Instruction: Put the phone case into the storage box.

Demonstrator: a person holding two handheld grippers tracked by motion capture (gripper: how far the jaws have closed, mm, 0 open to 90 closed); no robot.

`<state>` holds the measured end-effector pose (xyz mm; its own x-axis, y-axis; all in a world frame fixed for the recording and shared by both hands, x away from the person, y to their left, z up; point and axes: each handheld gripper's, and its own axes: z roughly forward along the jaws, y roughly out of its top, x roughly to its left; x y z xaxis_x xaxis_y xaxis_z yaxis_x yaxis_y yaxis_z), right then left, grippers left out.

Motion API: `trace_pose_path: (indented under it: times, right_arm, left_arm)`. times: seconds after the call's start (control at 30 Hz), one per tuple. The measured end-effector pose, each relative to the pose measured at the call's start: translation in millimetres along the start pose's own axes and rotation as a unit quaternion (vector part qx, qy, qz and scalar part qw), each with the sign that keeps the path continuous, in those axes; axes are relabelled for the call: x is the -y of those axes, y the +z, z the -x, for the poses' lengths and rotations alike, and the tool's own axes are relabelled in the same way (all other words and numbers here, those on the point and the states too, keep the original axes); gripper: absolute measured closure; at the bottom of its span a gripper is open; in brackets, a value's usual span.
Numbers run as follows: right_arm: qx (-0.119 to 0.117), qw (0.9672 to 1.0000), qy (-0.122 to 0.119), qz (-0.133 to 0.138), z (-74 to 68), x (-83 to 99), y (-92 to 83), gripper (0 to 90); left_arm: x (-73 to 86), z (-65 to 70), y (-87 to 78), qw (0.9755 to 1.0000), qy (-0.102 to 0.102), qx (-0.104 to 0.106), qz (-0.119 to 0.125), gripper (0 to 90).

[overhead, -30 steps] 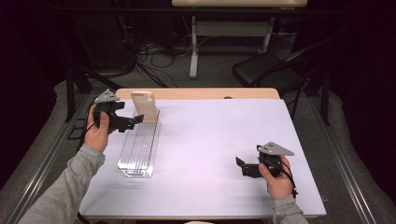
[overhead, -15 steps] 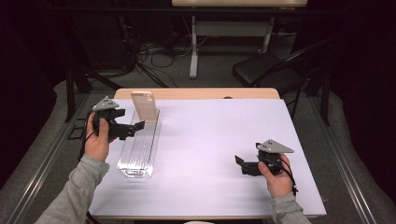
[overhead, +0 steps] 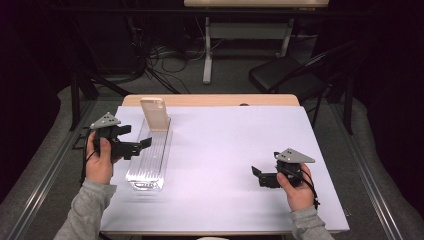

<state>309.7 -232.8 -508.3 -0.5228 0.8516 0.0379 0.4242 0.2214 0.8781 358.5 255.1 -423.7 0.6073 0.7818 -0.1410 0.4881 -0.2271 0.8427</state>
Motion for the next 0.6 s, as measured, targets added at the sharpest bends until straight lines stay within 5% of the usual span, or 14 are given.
trace_pose_path:
  times: [0.27, 0.6]
  right_arm:
    - [0.001, 0.9998, -0.014, -0.012, -0.6, 0.3, -0.9, 3.7]
    - [-0.001, 0.9994, -0.029, -0.018, -3.6, 0.8, 2.5, 3.7]
  left_arm:
    - [17.0, 5.6, -2.4, 0.9995, -0.021, 0.011, 0.023, 5.1]
    - [30.4, 8.6, -1.6, 0.9996, -0.004, 0.015, 0.025, 5.6]
